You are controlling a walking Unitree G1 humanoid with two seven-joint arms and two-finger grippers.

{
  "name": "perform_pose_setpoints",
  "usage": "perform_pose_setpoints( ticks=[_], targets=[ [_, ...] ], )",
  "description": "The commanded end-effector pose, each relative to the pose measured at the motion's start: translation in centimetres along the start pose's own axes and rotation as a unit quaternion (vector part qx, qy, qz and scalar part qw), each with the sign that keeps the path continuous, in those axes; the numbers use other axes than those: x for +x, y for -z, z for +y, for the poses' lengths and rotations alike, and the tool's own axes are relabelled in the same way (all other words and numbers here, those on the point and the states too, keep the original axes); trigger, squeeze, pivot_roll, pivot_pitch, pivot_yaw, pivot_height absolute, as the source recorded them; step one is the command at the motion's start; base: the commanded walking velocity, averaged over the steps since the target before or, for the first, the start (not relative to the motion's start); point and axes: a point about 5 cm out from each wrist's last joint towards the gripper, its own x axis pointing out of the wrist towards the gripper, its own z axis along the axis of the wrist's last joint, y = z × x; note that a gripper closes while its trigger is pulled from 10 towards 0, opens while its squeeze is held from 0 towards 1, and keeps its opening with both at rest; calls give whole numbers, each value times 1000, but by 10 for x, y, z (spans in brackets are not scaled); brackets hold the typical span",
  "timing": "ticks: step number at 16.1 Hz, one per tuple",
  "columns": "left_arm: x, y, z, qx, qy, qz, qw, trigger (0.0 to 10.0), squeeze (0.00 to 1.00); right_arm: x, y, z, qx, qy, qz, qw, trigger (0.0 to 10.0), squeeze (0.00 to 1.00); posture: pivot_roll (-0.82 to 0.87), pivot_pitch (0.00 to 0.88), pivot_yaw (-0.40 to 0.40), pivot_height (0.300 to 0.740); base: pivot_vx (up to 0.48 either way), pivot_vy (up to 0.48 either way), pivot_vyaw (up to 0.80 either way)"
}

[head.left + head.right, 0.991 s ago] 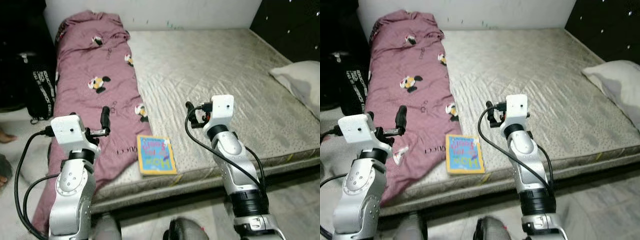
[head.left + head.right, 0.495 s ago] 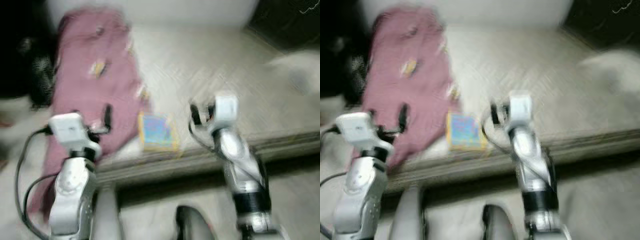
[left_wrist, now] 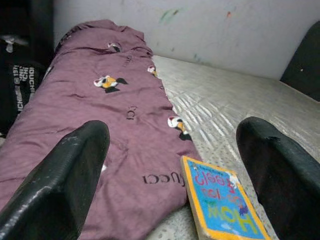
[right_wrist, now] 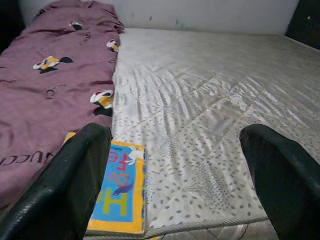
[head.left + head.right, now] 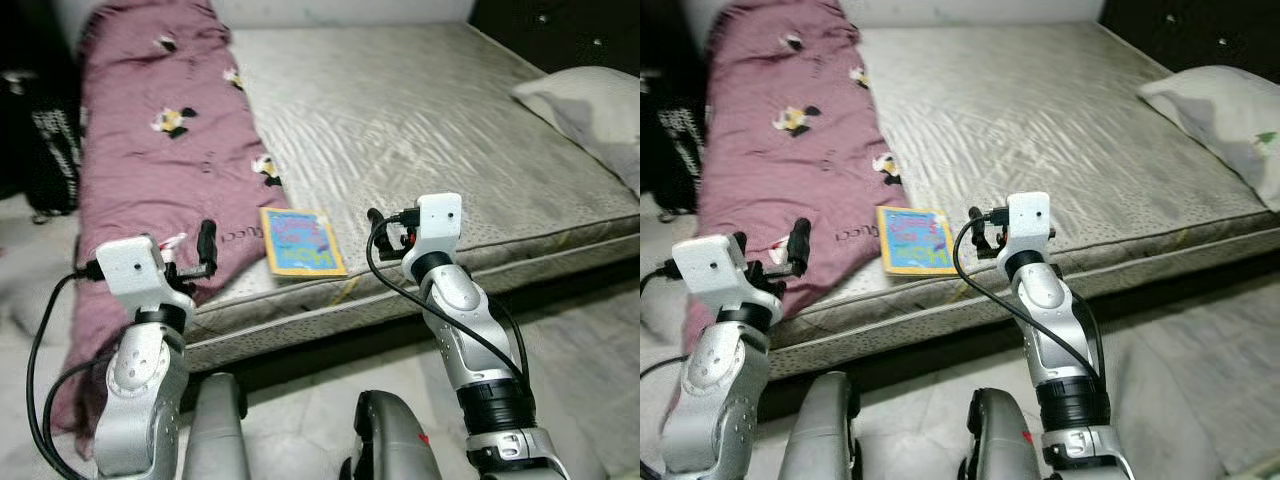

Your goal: Clean up the room

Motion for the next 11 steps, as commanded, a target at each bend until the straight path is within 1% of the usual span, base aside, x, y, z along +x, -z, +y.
perform_pose_setpoints(
  ticks=[1, 7, 8, 9, 11],
  targets=[
    [1, -6, -3, -2, 6, -12, 1000, 10000, 0, 2, -4, 0, -4, -3, -3, 1000, 10000, 0, -18, 67, -69, 622, 334, 0, 0],
    [1, -6, -1, -1, 2, -12, 1000, 10000, 0, 3, -4, 2, -17, -14, -1, 1000, 10000, 0, -16, 67, -69, 622, 334, 0, 0],
    [2, -6, -1, -1, 1, -11, 1000, 10000, 0, 3, -5, 3, -19, -16, -2, 1000, 10000, 0, -17, 71, -70, 622, 270, 0, 525],
    [3, -5, 0, 2, -4, -9, 1000, 10000, 0, 3, -5, 3, -19, -17, -2, 1000, 10000, 0, -16, 70, -69, 622, 0, 0, 569],
    [3, -6, 0, 3, -7, -12, 1000, 10000, 0, 3, -5, 2, -16, -15, -2, 1000, 10000, 0, -16, 70, -69, 622, 0, 0, 0]
  ],
)
